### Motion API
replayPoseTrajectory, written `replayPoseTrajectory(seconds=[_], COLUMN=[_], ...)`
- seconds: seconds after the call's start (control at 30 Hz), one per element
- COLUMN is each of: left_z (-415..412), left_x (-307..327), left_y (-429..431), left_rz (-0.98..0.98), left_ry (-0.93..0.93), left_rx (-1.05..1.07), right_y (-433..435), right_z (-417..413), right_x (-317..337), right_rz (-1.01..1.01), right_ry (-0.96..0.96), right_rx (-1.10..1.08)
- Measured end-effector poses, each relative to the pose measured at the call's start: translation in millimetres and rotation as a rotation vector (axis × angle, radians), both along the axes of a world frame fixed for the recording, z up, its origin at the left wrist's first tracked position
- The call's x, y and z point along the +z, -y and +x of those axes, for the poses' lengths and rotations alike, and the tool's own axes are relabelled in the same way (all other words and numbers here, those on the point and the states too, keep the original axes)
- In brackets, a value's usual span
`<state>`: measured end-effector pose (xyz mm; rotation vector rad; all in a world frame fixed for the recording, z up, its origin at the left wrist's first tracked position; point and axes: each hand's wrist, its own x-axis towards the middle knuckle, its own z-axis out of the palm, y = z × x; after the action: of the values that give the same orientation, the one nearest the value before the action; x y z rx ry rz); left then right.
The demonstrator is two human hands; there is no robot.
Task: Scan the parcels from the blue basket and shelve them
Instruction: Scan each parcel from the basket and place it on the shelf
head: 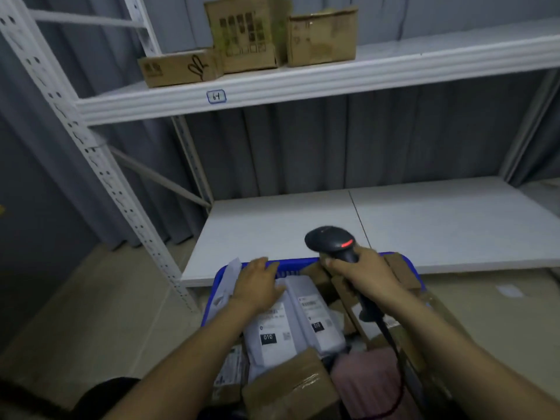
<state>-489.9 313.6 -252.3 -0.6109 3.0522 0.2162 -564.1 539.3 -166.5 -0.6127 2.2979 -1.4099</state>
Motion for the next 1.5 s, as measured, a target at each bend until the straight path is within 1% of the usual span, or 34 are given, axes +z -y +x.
replayPoseTrajectory(seconds=[0.07,0.17,0.23,0.3,0.37,0.43,0.53,0.63,0.7,0.77,0.8,0.87,0.93,1.0,1.07,1.17,1.3,1.37,1.43,1.5], left_z=[8,11,7,1,-3,-4,7,24,40,59,70,90,106,115,118,120,122,124,124,125], left_x=[-21,-39,-49,-58,-64,-64,-66,-61,-50,-35,-29,-21,-21,-25,-29,-30,-12,-2,7,13], left_y=[8,24,35,46,52,49,33,13,-6,-31,-45,-68,-85,-94,-99,-96,-83,-77,-73,-71], left_rz=[0.032,0.102,0.093,0.162,0.212,0.184,0.139,0.082,0.172,0.348,0.434,0.516,0.482,0.425,0.372,0.39,0.549,0.685,0.898,1.032], left_ry=[0.06,0.099,0.173,0.237,0.256,0.213,0.082,0.078,0.012,-0.075,-0.087,-0.013,0.114,0.229,0.281,0.2,0.045,-0.11,-0.293,-0.414], left_rx=[-0.012,0.064,0.087,0.118,0.143,0.139,0.086,0.026,0.015,0.027,0.027,-0.006,-0.069,-0.136,-0.17,-0.126,0.005,0.117,0.249,0.314], right_y=[-4,-7,-5,-2,1,3,4,5,3,-4,-8,-15,-20,-23,-27,-33,-38,-40,-40,-37], right_z=[0,-5,-9,-11,-12,-15,-14,-8,1,12,20,32,41,47,53,60,66,66,67,67], right_x=[-26,-57,-67,-72,-74,-74,-76,-74,-75,-76,-77,-78,-82,-87,-91,-92,-86,-85,-79,-73], right_rz=[-0.004,0.029,0.03,0.031,0.035,0.034,0.032,0.047,0.058,0.065,0.074,0.128,0.194,0.251,0.243,0.185,0.046,-0.05,-0.148,-0.279], right_ry=[0.018,0.02,0.048,0.104,0.165,0.188,0.209,0.213,0.224,0.252,0.269,0.257,0.208,0.17,0.208,0.255,0.366,0.418,0.465,0.576], right_rx=[-0.008,-0.002,0.003,0.002,0.026,0.038,0.027,0.018,0.012,0.006,0.013,0.063,0.097,0.086,0.056,0.022,-0.046,-0.089,-0.125,-0.14])
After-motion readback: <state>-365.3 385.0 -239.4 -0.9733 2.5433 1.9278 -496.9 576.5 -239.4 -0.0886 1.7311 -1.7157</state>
